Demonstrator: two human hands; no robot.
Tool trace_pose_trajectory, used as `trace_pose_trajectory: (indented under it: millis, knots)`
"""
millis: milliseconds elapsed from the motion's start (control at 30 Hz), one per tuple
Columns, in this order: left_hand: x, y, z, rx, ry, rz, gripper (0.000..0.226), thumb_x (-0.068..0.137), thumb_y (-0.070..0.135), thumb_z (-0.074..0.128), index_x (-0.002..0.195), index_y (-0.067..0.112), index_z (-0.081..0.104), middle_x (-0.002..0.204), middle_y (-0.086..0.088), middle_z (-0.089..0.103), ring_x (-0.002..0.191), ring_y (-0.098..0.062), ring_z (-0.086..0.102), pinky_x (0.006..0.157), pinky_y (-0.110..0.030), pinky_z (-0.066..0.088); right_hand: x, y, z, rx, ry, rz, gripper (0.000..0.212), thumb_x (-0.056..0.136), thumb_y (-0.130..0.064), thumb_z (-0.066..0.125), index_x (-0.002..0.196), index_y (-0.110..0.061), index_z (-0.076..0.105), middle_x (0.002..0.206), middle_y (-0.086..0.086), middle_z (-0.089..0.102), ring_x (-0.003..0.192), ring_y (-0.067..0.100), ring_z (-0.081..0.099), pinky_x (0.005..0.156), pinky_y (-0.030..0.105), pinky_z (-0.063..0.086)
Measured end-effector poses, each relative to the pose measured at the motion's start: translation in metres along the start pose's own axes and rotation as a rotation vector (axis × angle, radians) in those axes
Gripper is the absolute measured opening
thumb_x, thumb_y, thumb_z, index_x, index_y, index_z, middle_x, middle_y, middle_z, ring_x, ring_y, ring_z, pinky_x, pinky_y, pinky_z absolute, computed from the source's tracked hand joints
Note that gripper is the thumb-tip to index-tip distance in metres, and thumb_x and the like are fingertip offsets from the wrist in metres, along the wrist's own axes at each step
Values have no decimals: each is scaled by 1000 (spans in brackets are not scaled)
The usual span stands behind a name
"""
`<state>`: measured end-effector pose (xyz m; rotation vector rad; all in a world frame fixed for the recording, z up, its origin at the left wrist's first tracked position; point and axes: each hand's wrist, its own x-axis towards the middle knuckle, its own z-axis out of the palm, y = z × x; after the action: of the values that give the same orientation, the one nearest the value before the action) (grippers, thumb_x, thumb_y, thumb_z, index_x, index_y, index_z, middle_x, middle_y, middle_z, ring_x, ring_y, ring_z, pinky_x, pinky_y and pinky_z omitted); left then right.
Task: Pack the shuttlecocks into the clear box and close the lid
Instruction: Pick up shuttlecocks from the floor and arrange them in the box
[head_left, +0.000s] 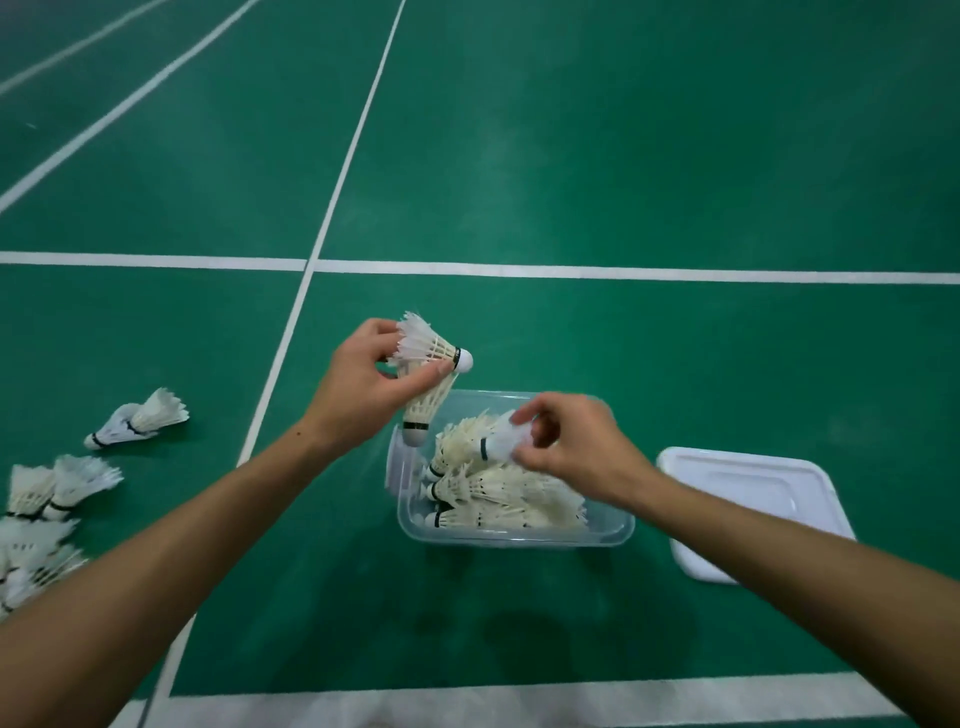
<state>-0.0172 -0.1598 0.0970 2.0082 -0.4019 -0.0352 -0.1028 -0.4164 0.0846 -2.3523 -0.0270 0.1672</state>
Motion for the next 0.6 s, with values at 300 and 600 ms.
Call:
trace_pose_trajectory:
  millis: [300,600]
  knots:
    - [-14,-38,-7,-8,8,-7,39,83,39,81,106,8,80,119,-7,61,103,-18,69,79,-24,63,10,18,88,106,-253,80,24,78,-11,87,101,-12,80,75,-9,72,69,3,68,62,12,50]
    - [-14,-39,1,-31,12,7,41,81,44,82,106,11,82,119,-6,60,102,-16,69,81,-28,63,26,24,102,281,-392,212,28,79,0,89,99,-11,73,81,4,78,71,18,76,65,33,64]
